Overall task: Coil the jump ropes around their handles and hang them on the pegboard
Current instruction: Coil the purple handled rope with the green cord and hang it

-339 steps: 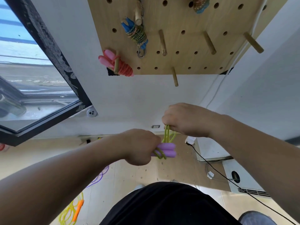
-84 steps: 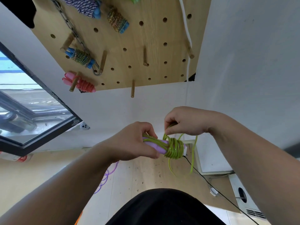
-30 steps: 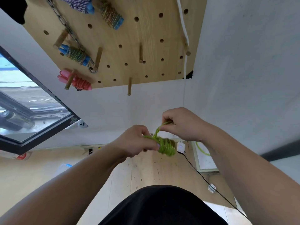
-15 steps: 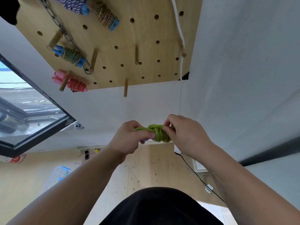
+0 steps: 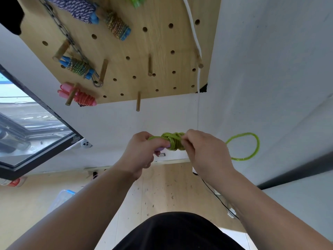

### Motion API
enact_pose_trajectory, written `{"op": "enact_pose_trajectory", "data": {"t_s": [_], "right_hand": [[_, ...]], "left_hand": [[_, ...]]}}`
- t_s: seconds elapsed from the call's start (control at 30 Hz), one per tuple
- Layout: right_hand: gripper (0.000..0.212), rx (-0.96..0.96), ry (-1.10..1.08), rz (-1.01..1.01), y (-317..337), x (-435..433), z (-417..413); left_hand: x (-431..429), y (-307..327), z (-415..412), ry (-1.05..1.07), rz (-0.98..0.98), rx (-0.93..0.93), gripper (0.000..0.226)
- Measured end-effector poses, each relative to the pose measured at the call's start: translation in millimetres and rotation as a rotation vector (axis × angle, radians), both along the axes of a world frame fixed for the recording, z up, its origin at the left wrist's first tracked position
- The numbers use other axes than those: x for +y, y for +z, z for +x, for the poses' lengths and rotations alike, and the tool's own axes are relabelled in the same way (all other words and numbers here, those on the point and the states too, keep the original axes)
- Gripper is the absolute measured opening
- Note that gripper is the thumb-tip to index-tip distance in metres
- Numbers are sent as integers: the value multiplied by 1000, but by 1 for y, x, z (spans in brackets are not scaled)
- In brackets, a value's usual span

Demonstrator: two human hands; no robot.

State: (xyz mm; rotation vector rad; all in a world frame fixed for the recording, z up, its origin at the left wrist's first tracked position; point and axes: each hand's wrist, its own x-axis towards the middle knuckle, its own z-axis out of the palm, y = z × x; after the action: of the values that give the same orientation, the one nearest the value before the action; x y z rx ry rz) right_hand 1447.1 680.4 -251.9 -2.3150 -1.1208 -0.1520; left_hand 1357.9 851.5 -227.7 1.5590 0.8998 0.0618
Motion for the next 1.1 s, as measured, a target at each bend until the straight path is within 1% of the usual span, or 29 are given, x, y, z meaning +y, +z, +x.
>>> {"op": "enact_pose_trajectory", "data": {"t_s": [0.07,0.1,0.17,0.2,0.27,0.3,0.4,0.47,0.57,0.63,0.73,0.83,0.9,0.93,0.97,1.0,1.03,1.07,1.1], "right_hand": [[16,158,-97,86,0,0,5],[18,175,-115,92,1,0,8],[29,164,-125,35,2,0,11],[31,146,-132,6,3,-1,13],[28,107,-152,3,6,-1,16],[22,78,-152,28,7,-2,17],[7,-57,-65,79,10,-5,20],[7,-169,5,53,10,-7,17],[11,-337,93,10,0,-9,7],[16,-410,100,60,-9,-9,2],[21,-434,27,213,-19,-9,-4],[29,-392,-22,291,-24,-5,-11],[28,-323,-17,333,-18,-5,-12],[24,-234,-19,364,-13,-5,-13],[19,-71,-42,402,-8,-6,-14],[15,156,-82,445,-3,-6,-16],[18,387,-124,488,0,-5,-17],[27,553,-163,517,3,-4,-18],[35,645,-183,526,4,-3,-17]], "left_hand": [[-3,3,1,-40,152,6,30],[-4,5,2,-67,245,20,30],[-4,7,3,-118,414,56,27],[-5,8,3,-143,471,72,26],[-7,9,3,-191,527,102,25],[-9,8,2,-213,537,117,26],[-11,7,1,-247,522,147,27],[-9,9,1,-230,406,121,28],[-5,11,0,-119,105,46,31],[-6,12,0,-47,-100,-11,31],[-15,16,3,51,-313,-56,20],[-20,18,8,136,-499,-91,19],[-22,19,8,144,-599,-135,20],[-23,20,7,152,-648,-165,20],[-24,21,7,161,-694,-196,22],[-24,22,7,168,-728,-225,24],[-24,23,7,167,-746,-246,26],[-23,24,7,165,-753,-259,27],[-23,25,8,164,-757,-267,28]]}}
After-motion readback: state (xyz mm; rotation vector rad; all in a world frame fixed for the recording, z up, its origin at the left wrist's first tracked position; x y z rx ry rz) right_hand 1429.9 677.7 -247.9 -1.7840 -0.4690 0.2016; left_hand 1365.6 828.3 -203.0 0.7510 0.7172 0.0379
